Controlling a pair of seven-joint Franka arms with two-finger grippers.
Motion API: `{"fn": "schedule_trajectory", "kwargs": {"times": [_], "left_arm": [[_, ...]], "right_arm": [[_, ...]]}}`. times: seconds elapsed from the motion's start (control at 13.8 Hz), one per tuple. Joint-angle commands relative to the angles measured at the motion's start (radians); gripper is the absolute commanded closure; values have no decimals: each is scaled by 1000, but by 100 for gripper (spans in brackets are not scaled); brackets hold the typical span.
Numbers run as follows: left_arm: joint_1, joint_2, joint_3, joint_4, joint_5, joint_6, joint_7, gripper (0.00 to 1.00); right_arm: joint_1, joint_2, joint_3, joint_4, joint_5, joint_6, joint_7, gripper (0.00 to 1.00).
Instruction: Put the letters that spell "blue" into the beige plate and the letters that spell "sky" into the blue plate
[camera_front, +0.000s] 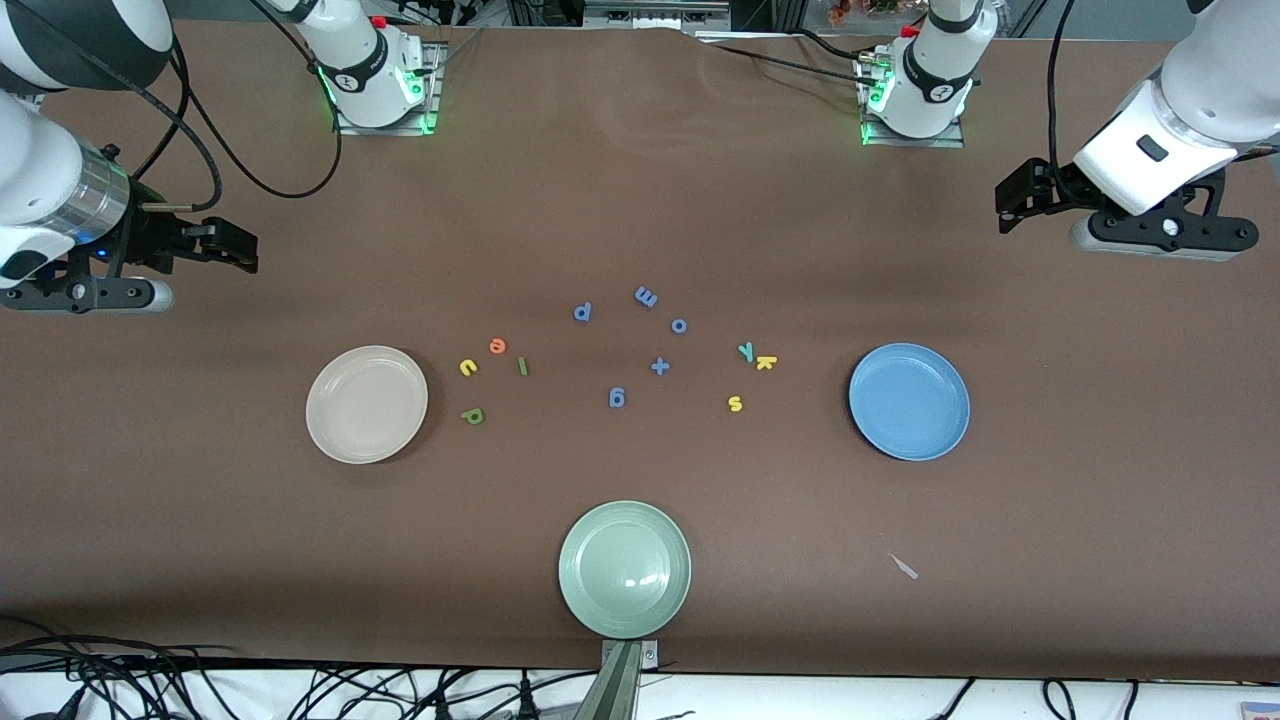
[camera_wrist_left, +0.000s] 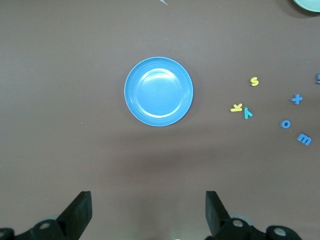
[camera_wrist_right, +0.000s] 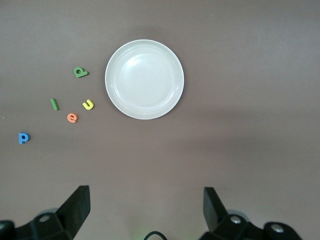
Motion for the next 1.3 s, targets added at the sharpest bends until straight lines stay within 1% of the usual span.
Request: {"fn": "schedule_trajectory", "kwargs": {"times": [0.0,1.23], "left_arm": [[2,-2,1,19,-20,-20,16,0],[2,-2,1,19,-20,-20,18,0]], "right_arm": [[5,12,-2,34,16,-29,-19,0],[4,7,1,28,21,-71,-29,0]]}}
